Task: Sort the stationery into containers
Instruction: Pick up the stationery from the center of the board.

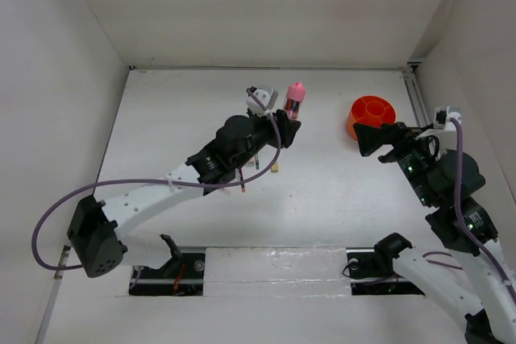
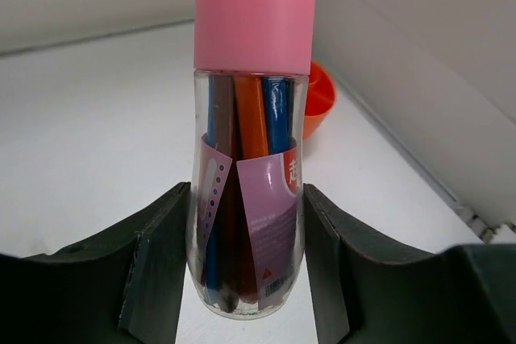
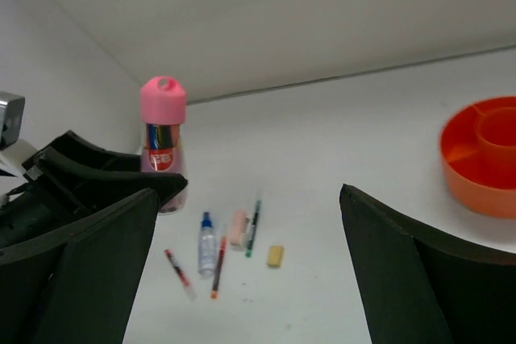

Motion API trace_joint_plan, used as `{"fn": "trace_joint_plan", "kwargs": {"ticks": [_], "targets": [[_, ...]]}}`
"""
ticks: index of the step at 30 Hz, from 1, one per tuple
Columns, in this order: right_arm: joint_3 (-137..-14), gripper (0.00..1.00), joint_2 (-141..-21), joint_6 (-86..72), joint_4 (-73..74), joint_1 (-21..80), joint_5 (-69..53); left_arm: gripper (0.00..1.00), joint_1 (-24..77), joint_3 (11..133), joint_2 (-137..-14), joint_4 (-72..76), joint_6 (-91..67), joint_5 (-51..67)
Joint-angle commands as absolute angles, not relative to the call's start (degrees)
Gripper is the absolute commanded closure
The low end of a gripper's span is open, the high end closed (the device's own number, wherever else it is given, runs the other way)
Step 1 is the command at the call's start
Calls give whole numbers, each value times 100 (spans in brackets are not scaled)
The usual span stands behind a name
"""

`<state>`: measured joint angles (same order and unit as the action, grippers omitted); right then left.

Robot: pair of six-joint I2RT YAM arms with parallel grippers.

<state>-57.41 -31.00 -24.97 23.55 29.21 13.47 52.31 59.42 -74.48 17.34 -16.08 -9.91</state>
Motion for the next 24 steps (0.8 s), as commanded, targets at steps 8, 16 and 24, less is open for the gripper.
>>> {"fn": "trace_joint_plan", "kwargs": {"ticks": [8, 16, 24], "targets": [[-5959, 0, -4244, -3014, 467, 2900, -412, 100, 5353, 5396, -6786, 3032, -888, 852], [-6029, 1, -4895, -3261, 80, 3138, -483, 100, 5353, 5396, -6443, 3032, -835, 1081], [-5959, 1, -5378, -3445, -422, 3620, -545, 100, 5353, 5449, -6548, 3085, -835, 1248]]}}
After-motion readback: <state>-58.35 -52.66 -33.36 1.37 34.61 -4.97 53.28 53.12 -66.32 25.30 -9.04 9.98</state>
